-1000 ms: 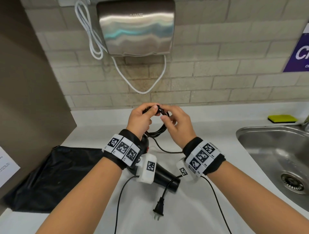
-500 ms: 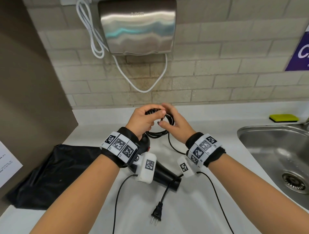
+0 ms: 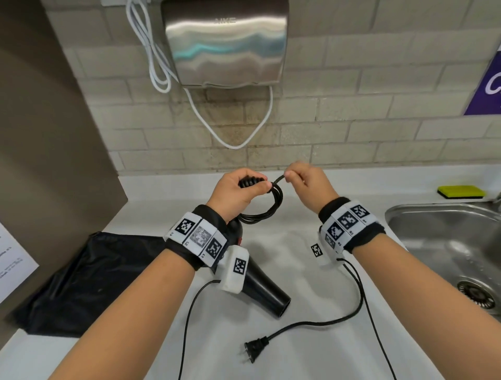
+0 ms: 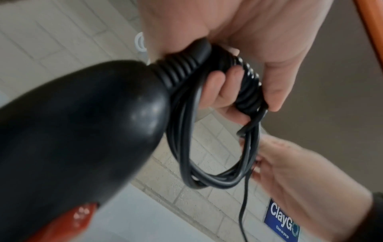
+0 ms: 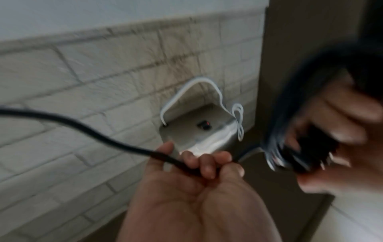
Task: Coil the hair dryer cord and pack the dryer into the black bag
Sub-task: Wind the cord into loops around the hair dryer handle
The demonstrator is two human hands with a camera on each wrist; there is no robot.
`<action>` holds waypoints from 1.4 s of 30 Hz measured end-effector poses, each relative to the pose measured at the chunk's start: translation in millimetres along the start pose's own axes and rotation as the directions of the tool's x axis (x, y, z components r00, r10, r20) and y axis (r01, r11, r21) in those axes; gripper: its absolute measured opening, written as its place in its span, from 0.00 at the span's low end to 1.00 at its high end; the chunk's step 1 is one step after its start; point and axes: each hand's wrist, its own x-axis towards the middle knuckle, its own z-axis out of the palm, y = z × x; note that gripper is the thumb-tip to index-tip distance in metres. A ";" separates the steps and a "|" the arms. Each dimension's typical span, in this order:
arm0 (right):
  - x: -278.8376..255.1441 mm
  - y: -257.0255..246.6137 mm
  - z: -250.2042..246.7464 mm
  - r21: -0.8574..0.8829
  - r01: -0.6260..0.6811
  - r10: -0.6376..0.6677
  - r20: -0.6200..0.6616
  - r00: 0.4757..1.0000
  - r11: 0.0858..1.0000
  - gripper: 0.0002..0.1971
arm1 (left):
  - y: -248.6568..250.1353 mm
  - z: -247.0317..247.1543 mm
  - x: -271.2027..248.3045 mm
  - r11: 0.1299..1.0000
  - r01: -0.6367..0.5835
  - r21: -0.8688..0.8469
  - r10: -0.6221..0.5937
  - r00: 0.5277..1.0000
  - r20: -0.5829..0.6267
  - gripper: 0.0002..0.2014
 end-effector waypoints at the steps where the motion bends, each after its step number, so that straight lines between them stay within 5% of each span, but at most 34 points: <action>1: 2.1 -4.5 -2.3 -0.020 0.028 -0.029 -0.039 0.999 0.999 0.11 | -0.4 1.6 0.7 0.999 -0.016 0.031 0.016 1.000 0.012 0.05; 5: 2.3 -18.5 0.3 -0.072 0.141 -0.152 -0.175 0.973 0.987 0.19 | -4.1 2.9 3.6 0.988 -0.070 0.141 0.070 0.998 0.005 0.05; 9: -0.7 -27.0 7.2 -0.103 0.207 -0.226 -0.228 0.947 0.973 0.22 | -4.5 3.9 2.1 0.970 -0.111 0.215 0.109 0.994 0.021 0.17; 13: -3.0 -31.2 11.9 -0.129 0.214 -0.235 -0.181 0.955 0.968 0.22 | -1.0 5.0 3.6 0.980 -0.046 0.196 0.036 0.998 0.054 0.10; 17: -6.8 -27.8 5.8 -0.118 0.126 -0.143 -0.152 0.978 0.985 0.17 | 3.6 -0.3 3.6 0.998 0.021 0.063 -0.018 0.999 -0.052 0.09; 21: -15.5 2.2 -0.7 -0.228 -0.137 0.136 -0.021 0.990 0.964 0.11 | 4.8 -4.8 3.8 0.999 0.031 -0.036 -0.037 0.986 -0.162 0.10; 26: -36.9 48.1 -4.9 -0.234 -0.415 0.466 0.243 0.851 0.879 0.09 | 5.7 -12.4 2.4 0.998 0.035 -0.056 -0.048 0.969 -0.241 0.09; 29: -48.9 62.2 -1.2 -0.399 -0.434 0.566 0.323 0.758 0.808 0.09 | 4.0 -15.8 4.0 0.998 0.038 -0.057 -0.051 0.966 -0.253 0.09; 33: -60.2 60.2 7.3 -0.383 -0.546 0.667 0.442 0.599 0.745 0.16 | 3.2 -16.1 4.8 0.997 0.042 -0.059 -0.056 0.963 -0.263 0.07; 36: -65.7 57.2 17.6 -0.586 -0.394 0.693 0.473 0.544 0.708 0.20 | 4.4 -12.0 2.7 0.998 0.053 -0.042 -0.061 0.966 -0.249 0.05; 42: -97.9 73.6 35.3 -0.805 -0.184 0.753 0.411 0.513 0.565 0.18 | 6.9 5.7 -1.3 0.998 0.064 0.023 -0.058 0.982 -0.181 0.08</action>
